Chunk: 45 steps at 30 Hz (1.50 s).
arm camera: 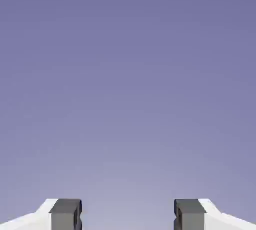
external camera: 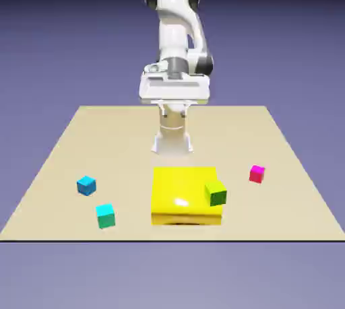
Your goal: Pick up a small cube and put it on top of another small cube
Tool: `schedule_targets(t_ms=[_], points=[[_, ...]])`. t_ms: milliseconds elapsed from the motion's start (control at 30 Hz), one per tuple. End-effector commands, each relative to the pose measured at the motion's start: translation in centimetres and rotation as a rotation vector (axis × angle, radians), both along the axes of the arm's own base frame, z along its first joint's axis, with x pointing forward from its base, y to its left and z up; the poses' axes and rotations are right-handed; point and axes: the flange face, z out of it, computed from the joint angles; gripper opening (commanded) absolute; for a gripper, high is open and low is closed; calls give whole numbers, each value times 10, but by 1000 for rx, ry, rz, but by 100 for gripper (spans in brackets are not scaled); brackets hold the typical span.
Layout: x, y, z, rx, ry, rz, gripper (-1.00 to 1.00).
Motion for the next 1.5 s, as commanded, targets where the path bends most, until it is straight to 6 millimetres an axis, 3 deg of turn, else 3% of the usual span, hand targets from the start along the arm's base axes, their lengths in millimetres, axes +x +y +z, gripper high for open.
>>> schedule_targets(t_ms=[0, 133, 300, 467, 667, 700, 900, 933, 967, 1000, 1200, 1333, 1467], points=[[5, -18, -11, 58, 42, -81, 0], [14, -89, -60, 279, 198, -416, 0], [-1, -175, -125, 529, 359, -862, 0], [-42, -254, -189, 750, 477, -1330, 0], [-117, -329, -254, 970, 547, -1891, 0], [-117, -329, -254, 970, 547, -1891, 0], [-111, -321, -322, 970, 547, -1891, 0], [-111, -321, -323, 970, 547, -1891, 0], [-111, -321, -323, 970, 547, -1891, -100], [-111, -321, -323, 970, 547, -1891, -100], [-116, -329, -254, 970, 547, -1891, -100], [-25, -299, -234, 764, 709, -1440, -100], [57, -250, -209, 536, 826, -1001, -100]])
